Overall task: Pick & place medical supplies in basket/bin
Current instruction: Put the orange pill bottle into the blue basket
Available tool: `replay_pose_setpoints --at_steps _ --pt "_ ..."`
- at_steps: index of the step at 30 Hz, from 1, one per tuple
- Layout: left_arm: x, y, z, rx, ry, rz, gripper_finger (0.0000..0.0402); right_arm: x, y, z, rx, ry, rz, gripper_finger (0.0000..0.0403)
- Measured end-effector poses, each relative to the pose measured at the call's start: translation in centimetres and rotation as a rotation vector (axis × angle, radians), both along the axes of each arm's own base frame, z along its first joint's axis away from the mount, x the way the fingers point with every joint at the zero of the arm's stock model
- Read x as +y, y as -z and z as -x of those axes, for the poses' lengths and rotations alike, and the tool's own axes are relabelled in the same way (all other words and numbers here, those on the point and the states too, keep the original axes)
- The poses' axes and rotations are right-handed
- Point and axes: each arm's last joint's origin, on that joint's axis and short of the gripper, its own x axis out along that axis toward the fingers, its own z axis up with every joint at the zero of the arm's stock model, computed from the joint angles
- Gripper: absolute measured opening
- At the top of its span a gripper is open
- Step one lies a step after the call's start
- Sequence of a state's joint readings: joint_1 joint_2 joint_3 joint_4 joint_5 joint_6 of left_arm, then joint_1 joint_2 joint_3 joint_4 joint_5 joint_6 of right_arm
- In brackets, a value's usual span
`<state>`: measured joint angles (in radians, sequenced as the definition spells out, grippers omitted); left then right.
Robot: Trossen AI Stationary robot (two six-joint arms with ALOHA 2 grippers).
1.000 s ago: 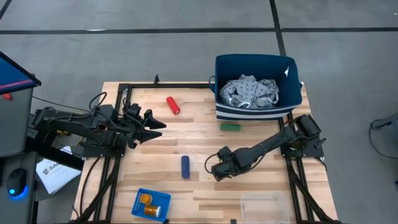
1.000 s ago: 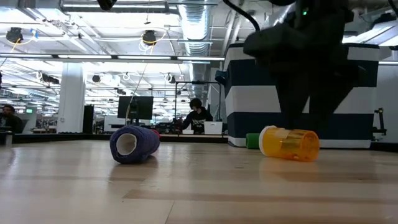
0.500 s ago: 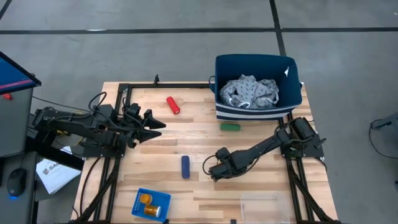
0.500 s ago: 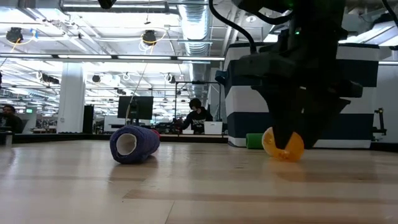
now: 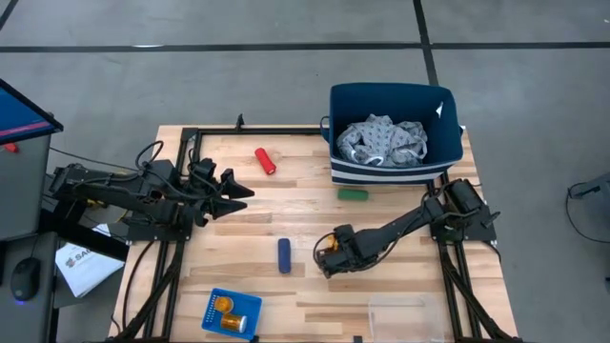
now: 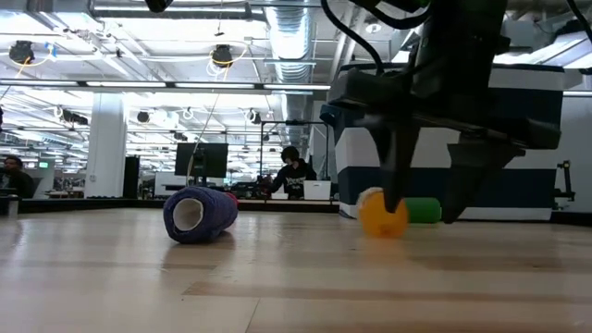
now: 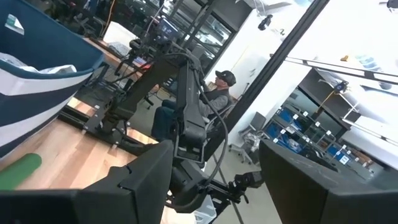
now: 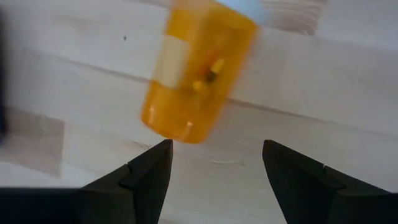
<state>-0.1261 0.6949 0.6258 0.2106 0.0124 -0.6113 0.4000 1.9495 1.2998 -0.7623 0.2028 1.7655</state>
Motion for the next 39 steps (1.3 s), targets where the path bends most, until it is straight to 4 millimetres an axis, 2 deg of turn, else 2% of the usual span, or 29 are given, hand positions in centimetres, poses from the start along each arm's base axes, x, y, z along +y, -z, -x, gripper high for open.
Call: replay_pose_setpoints --at_steps 9,15,19,24,33,39 --pt "-0.4 -0.1 0.1 -0.007 0.044 -0.002 0.0232 2.2 -0.7 -1.4 -0.271 0.127 -0.061 0.0246" --pt "-1.0 -0.2 0.2 -0.021 0.076 0.000 0.0232 2.8 -0.5 -0.5 -0.243 0.209 -0.057 0.0246" --pt "-1.2 -0.4 0.3 -0.038 0.089 0.003 0.0232 2.1 -0.3 -0.1 -0.183 0.255 -0.029 0.0246" --pt "-1.2 -0.5 0.3 -0.051 0.090 0.007 0.0232 0.7 -0.3 -0.6 -0.167 0.282 -0.025 0.0248" --pt "-1.2 -0.8 0.3 -0.078 0.091 0.017 0.0232 -1.6 -0.1 -1.0 -0.089 0.288 -0.026 0.0274" --pt "-1.2 -0.8 0.4 -0.082 0.091 0.018 0.0232 -2.9 -0.2 -1.6 -0.103 0.292 -0.040 0.0290"
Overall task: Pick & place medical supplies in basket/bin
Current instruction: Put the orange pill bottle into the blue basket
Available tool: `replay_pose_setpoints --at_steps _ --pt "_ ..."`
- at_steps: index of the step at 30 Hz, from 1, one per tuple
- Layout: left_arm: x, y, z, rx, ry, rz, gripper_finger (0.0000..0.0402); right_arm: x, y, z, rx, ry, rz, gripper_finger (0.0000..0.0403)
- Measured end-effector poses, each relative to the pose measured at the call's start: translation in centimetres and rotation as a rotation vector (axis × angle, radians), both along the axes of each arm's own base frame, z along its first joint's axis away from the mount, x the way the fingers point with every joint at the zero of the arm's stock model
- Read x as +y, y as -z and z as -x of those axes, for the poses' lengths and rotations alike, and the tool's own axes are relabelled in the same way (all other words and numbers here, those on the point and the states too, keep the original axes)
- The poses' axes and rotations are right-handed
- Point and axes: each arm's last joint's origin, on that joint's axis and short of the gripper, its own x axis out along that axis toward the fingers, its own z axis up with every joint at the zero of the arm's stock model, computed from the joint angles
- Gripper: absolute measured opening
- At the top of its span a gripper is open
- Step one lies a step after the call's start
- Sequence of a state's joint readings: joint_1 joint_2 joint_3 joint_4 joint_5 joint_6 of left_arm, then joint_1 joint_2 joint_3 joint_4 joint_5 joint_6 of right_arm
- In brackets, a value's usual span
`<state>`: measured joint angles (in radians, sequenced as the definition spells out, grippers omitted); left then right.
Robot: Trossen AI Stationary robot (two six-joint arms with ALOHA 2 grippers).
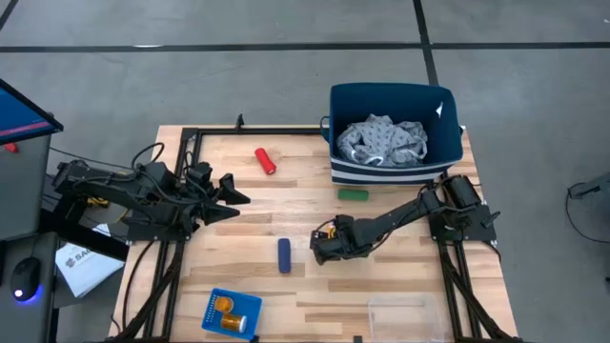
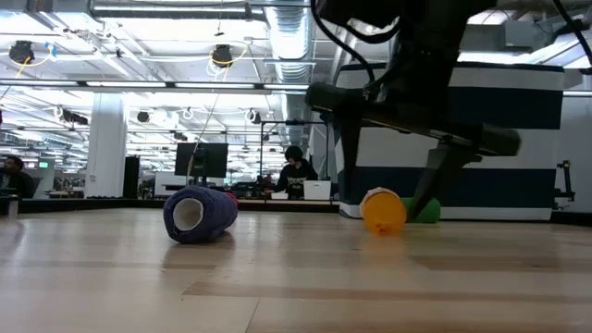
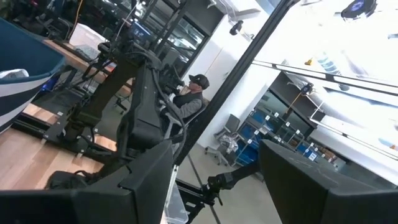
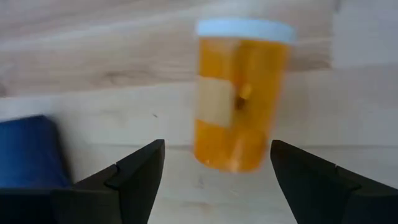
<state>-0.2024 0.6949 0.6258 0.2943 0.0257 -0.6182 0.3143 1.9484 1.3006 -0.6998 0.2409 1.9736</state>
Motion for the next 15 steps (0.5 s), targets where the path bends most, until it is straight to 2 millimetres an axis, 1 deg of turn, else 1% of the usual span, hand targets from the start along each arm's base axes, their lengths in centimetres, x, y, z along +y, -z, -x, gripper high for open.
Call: replay_pose_setpoints --at_steps 7,15 --pt "0.0 0.0 0.0 0.000 0.000 0.000 0.0232 -1.5 0.0 -0.4 0.011 0.002 0.000 0.0305" --pt "0.0 0.0 0.0 -0.003 0.006 -0.001 0.0232 -2.6 0.1 -0.5 0.050 -0.008 -0.050 0.0307"
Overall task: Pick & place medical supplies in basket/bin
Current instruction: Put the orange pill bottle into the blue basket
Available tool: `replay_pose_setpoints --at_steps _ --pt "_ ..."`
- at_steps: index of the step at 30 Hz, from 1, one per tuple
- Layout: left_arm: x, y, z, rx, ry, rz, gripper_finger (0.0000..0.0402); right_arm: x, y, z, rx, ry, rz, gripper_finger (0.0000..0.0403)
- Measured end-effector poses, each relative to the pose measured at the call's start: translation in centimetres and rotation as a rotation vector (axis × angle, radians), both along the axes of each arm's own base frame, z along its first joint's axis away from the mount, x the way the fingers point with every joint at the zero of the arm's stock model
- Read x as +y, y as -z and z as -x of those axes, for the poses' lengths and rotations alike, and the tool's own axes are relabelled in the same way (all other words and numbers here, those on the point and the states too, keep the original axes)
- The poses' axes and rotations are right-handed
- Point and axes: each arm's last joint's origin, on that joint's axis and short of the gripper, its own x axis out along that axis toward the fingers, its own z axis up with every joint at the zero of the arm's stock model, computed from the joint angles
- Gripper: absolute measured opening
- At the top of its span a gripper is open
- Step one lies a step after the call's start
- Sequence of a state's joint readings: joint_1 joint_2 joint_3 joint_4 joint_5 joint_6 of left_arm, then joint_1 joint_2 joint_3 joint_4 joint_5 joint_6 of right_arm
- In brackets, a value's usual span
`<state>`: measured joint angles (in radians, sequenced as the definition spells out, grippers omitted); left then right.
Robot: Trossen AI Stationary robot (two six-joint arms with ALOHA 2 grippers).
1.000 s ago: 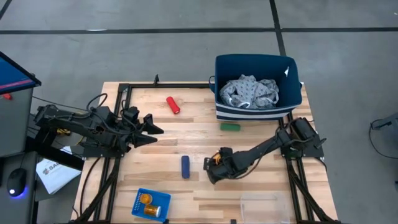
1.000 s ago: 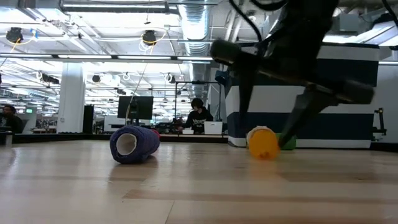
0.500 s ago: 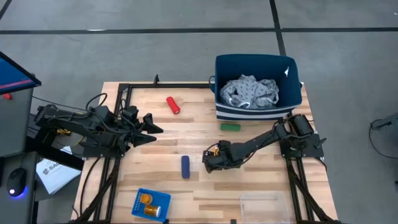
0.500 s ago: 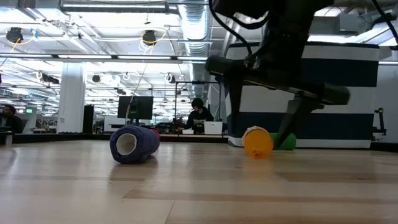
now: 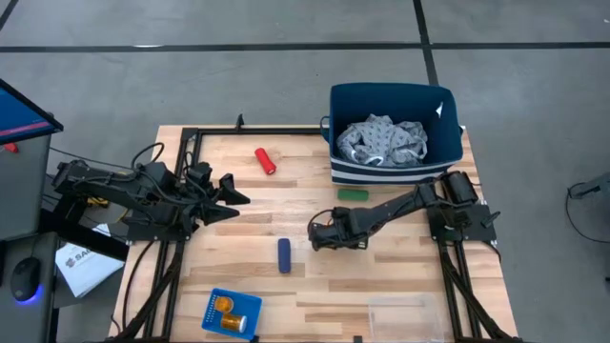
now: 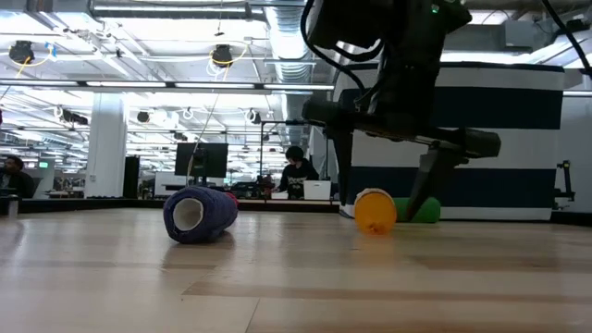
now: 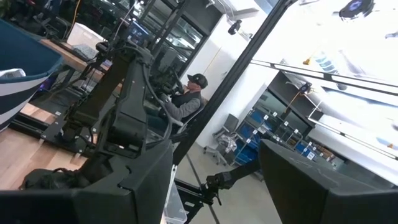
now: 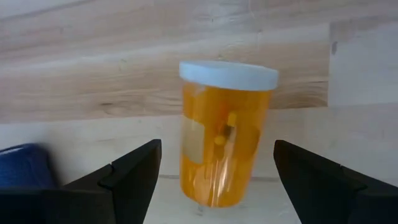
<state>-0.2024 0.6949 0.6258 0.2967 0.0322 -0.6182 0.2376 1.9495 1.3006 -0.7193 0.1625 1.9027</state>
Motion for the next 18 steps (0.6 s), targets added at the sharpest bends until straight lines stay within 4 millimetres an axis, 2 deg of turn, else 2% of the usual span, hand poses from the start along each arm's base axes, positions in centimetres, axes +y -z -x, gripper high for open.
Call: replay_pose_setpoints --at_steps 10,18 --pt "0.00 -0.04 0.01 -0.005 -0.001 -0.002 0.0232 0.14 0.11 0.28 0.033 -0.009 -0.019 0.0300" --pt "0.02 -0.26 0.07 -0.028 -0.001 0.003 0.0232 0.10 0.18 0.55 0.064 -0.027 -0.009 0.0272"
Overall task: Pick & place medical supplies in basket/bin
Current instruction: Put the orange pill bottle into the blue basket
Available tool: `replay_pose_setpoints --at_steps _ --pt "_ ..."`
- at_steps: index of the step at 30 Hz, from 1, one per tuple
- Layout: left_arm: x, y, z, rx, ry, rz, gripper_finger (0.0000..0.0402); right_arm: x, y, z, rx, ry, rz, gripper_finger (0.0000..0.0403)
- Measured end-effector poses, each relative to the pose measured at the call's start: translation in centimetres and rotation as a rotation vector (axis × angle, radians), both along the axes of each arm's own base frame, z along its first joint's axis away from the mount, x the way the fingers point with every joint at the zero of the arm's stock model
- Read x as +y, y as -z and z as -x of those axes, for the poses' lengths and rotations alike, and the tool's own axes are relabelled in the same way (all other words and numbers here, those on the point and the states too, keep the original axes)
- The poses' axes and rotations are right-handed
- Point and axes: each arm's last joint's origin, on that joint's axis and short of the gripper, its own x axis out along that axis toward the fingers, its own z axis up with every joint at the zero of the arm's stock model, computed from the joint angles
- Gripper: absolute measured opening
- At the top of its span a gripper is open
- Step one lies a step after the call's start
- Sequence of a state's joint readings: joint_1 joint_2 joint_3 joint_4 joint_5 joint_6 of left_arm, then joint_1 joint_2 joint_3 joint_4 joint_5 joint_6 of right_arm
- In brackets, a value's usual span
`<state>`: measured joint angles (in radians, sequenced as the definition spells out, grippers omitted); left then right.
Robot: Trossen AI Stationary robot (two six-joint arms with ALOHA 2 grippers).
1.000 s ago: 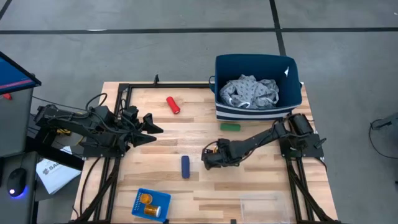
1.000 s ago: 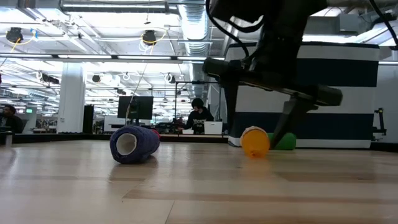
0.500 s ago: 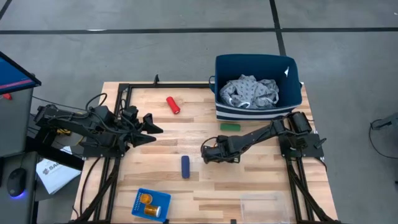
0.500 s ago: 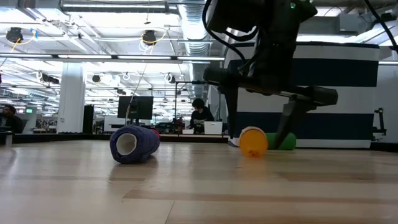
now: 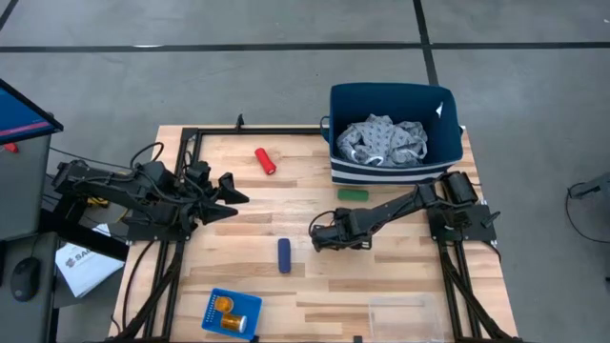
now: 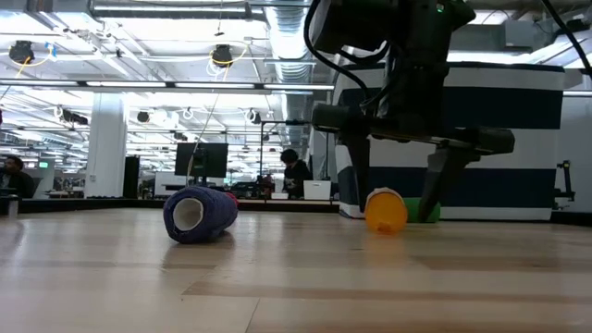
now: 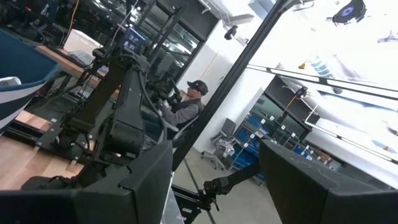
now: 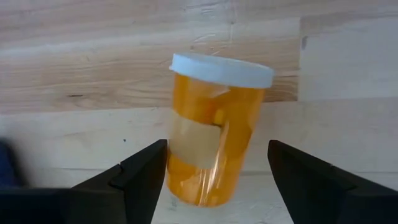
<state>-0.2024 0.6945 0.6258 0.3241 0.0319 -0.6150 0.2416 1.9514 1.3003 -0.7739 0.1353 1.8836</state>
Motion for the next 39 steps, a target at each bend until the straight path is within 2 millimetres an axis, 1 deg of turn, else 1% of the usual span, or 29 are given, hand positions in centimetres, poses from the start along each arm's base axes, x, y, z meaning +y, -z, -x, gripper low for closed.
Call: replay_pose_setpoints --at_steps 8,16,20,23,27,30,34,39 --pt "0.0 0.0 0.0 0.000 0.000 0.000 0.0232 1.0 0.0 0.3 0.000 -0.027 0.000 0.0244" --pt "0.0 0.0 0.0 0.001 0.000 0.000 0.0232 1.8 0.0 0.5 -0.001 -0.048 0.022 0.0198" --pt "0.0 0.0 0.0 0.001 0.000 0.001 0.0232 1.7 0.0 0.5 -0.002 -0.047 0.027 0.0179" --pt "0.0 -0.1 0.0 -0.013 0.001 0.005 0.0232 1.7 0.0 0.6 0.004 -0.047 0.029 0.0176" --pt "0.0 -0.2 0.1 -0.025 0.001 0.008 0.0232 1.7 0.0 0.6 0.011 -0.046 0.034 0.0182" --pt "0.0 -0.3 0.1 -0.027 0.004 0.008 0.0232 2.1 0.0 0.7 0.010 -0.058 0.035 0.0183" --pt "0.0 -0.3 0.1 -0.027 0.010 0.005 0.0232 3.8 0.0 0.8 -0.034 -0.102 0.014 0.0177" --pt "0.0 -0.3 0.1 -0.028 0.012 0.000 0.0232 8.0 -0.5 0.6 -0.220 -0.201 -0.055 0.0173"
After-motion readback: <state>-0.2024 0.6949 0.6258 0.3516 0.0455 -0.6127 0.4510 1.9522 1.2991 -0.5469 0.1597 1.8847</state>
